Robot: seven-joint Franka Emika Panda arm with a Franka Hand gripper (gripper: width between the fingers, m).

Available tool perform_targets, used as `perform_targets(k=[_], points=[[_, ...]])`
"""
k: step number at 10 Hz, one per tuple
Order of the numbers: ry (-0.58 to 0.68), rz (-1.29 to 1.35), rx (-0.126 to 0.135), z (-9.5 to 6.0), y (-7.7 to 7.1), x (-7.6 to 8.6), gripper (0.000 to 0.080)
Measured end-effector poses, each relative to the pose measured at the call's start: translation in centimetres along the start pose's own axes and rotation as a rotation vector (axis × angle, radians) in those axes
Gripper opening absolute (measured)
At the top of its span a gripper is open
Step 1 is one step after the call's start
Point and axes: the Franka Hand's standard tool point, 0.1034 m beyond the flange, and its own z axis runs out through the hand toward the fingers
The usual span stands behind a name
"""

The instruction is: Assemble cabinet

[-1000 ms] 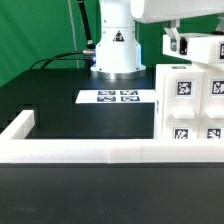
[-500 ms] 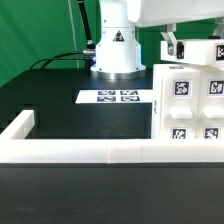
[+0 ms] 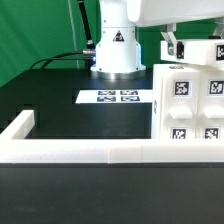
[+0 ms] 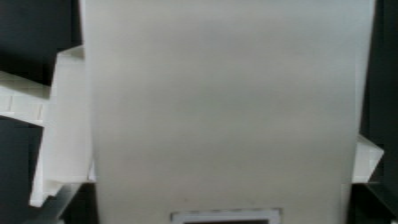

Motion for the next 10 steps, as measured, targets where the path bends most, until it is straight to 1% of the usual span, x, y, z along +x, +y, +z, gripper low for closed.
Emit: perform_targets(k=[5, 6, 8, 9, 10], points=[[0.000, 0.059, 0.000, 0.01, -0.04, 0.01, 0.0560], [0.000, 0.151, 0.002, 0.03, -0.10, 0.02, 0.0560], [0.000, 0.254, 0.002, 0.04, -0.15, 0.03, 0.0560], [0.003, 0.389, 0.010, 0.06, -0.24, 0.08, 0.0560], [0.006, 0.486, 0.012, 0.07, -0.29, 0.14, 0.0560]])
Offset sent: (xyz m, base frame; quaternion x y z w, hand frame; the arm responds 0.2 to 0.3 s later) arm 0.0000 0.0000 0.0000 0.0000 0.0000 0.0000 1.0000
